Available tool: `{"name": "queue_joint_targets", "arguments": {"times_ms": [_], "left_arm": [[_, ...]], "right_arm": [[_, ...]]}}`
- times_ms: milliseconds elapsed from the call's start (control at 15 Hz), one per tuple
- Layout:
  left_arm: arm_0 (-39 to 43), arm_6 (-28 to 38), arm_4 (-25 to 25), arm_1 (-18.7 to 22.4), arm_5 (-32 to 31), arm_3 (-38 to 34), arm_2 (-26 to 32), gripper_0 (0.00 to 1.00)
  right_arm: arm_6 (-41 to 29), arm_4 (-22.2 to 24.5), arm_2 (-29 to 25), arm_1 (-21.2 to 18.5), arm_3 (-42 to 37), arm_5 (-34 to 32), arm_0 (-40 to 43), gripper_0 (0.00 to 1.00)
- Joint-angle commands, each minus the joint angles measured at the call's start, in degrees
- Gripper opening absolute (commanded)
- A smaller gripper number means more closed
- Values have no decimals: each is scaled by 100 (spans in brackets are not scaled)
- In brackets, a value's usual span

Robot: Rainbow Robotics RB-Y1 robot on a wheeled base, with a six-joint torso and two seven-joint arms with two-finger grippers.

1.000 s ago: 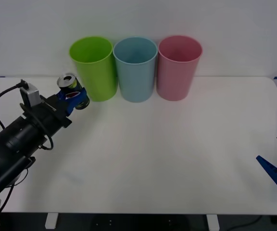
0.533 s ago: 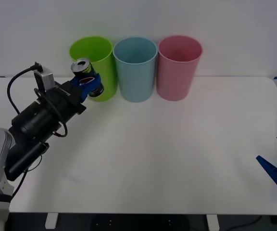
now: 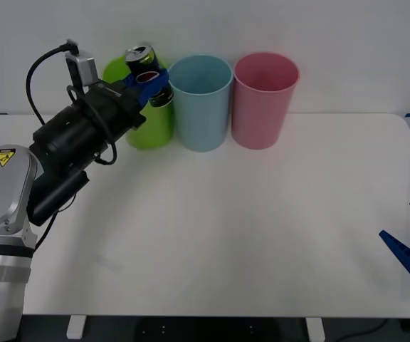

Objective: Grasp the object on the table and drop it into the matching bin: aluminum can to the light blue bin, PET bottle to the pink bin.

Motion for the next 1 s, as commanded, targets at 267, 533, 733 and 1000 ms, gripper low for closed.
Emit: {"name": "queue_joint_targets", "arguments": {"times_ms": [267,533,733,1000], "left_arm": [[-505,99,-349,-12,401,464,40,0],[-1094,55,-508,-118,436,1158,-21,0],[-1542,19,-763,-241,498,1641,-21,0],[-2166,-42,-1114,-469,709,2362,-21,0]], "right_arm": [[0,0,0,0,0,0,0,100],[0,0,0,0,0,0,0,100],[0,0,0,0,0,0,0,100],[0,0,0,0,0,0,0,100]]}}
